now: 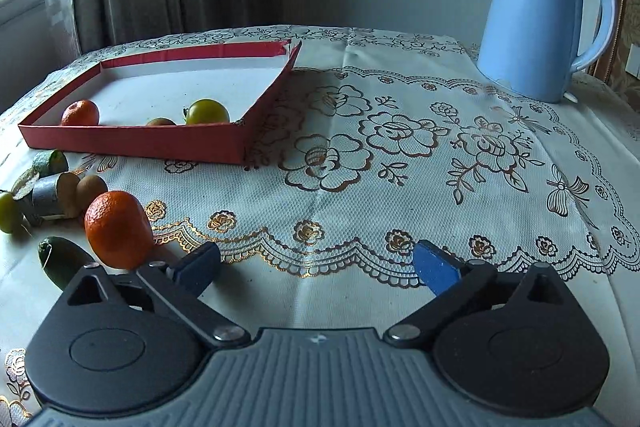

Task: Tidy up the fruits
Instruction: 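Withdraw the right gripper from the box, then grasp the dark green tomato with the left gripper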

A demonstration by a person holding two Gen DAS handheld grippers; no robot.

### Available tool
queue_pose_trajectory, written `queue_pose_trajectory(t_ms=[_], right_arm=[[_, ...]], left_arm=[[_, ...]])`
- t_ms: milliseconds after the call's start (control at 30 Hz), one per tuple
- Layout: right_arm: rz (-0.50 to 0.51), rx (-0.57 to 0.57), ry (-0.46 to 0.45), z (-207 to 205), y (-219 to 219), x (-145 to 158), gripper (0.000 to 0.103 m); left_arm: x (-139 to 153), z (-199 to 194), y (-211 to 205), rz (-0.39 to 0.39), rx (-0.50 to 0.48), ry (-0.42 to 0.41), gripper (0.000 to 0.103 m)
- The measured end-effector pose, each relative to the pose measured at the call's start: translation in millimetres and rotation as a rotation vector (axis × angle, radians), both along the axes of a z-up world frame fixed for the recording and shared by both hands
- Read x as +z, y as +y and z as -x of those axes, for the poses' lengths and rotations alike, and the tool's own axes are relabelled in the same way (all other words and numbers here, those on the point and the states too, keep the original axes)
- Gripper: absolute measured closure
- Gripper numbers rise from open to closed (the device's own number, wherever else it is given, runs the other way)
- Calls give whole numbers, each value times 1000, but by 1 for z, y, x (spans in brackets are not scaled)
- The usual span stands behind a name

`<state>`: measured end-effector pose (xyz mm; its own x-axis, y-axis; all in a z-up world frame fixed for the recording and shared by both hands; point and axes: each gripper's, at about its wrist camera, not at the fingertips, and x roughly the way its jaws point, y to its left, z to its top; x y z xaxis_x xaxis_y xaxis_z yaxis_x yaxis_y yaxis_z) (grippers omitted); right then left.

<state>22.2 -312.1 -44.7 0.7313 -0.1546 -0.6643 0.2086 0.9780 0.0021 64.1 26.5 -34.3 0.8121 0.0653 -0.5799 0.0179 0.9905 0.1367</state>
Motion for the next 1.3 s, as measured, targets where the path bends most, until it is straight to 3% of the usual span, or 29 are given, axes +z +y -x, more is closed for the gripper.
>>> queue_pose_trajectory(t_ms=[100,367,767,900,1000,1167,1300], right_arm=[[0,0,0,0,0,0,0],[0,0,0,0,0,0,0],[0,0,-1,0,0,0,0],[0,0,-1,0,0,0,0],[0,0,-1,0,0,0,0],[1,0,-1,0,1,0,0],[0,0,-1,0,1,0,0]], left_arm=[[7,3,-17,-2,-66,-16,0],[13,6,-65,-100,-182,-93,0],[4,4,-73,-77,-294,-71,0],[2,-1,-78,-82,-327,-48,13],[-3,-5,-80,-85,-323,-34,15],[-4,-9,-75,-32,-327,-15,27],[-5,-9,-76,-21,-342,-4,52]])
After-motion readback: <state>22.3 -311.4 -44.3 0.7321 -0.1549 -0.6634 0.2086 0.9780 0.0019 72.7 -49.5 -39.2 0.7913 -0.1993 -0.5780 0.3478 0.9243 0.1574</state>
